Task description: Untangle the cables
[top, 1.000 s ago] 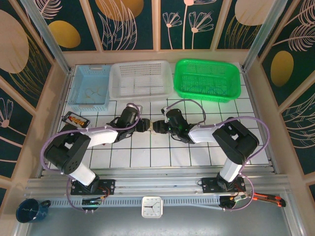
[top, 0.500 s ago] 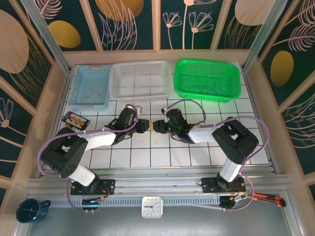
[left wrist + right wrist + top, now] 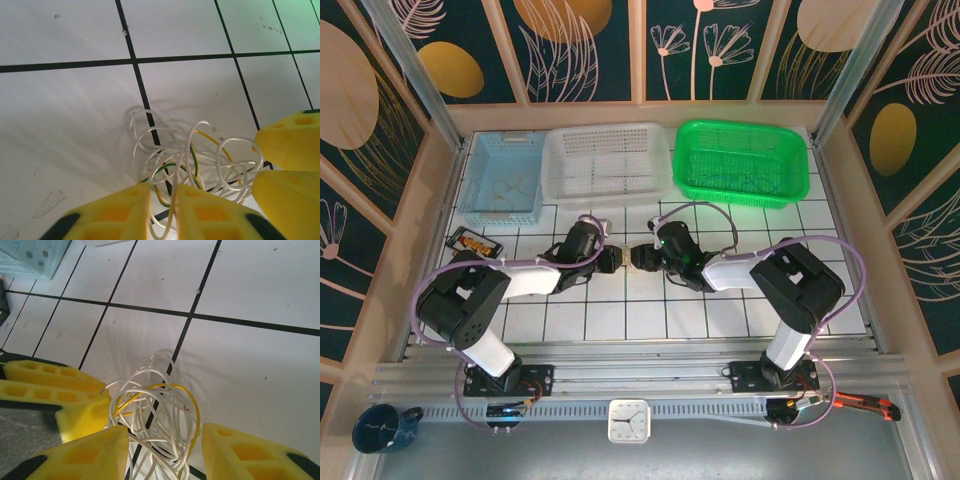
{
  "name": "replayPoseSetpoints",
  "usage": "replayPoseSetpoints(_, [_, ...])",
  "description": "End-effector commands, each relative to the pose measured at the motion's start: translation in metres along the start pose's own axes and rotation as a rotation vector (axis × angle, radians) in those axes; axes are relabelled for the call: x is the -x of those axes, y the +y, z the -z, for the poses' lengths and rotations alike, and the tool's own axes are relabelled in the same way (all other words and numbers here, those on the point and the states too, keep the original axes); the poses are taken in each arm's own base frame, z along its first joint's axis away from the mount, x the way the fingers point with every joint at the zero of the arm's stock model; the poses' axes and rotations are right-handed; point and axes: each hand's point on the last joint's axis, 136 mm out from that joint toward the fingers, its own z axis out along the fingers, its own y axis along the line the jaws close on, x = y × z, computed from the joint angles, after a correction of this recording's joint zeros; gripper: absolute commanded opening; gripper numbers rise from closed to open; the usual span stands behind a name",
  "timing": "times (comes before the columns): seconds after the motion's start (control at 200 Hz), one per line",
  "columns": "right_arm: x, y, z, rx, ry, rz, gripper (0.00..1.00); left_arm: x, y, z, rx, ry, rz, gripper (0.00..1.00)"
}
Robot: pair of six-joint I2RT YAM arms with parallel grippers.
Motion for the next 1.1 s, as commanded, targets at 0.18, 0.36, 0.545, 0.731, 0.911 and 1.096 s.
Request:
replayPoseSetpoints(0.18, [0.007, -0.005, -0.007, 0.011, -0.035, -0.052, 0.39, 0.020, -0.016, 0.008, -0.026, -0.043, -0.030, 0.00])
replayPoseSetpoints(0.36, [0.005, -0.015, -0.008, -0.006, -0.041, -0.089, 0.37, 0.041, -0.049, 0.036, -0.141, -0.085, -0.025, 0.00])
replayPoseSetpoints(0.545, [0.003, -0.020, -0.006, -0.011, -0.041, -0.102, 0.36, 0.053, -0.090, 0.064, -0.326, -0.098, 0.007, 0.00])
replayPoseSetpoints(0.731, [0.001, -0.019, -0.001, -0.006, -0.041, -0.102, 0.36, 0.062, -0.110, 0.084, -0.434, -0.129, 0.044, 0.00])
replayPoseSetpoints(0.911, [0.001, -0.021, 0.013, -0.017, -0.051, -0.093, 0.38, 0.071, -0.114, 0.096, -0.462, -0.180, 0.083, 0.00])
replayPoseSetpoints(1.096, [0.005, -0.022, 0.039, -0.028, -0.086, -0.075, 0.50, 0.076, -0.115, 0.102, -0.470, -0.209, 0.108, 0.00])
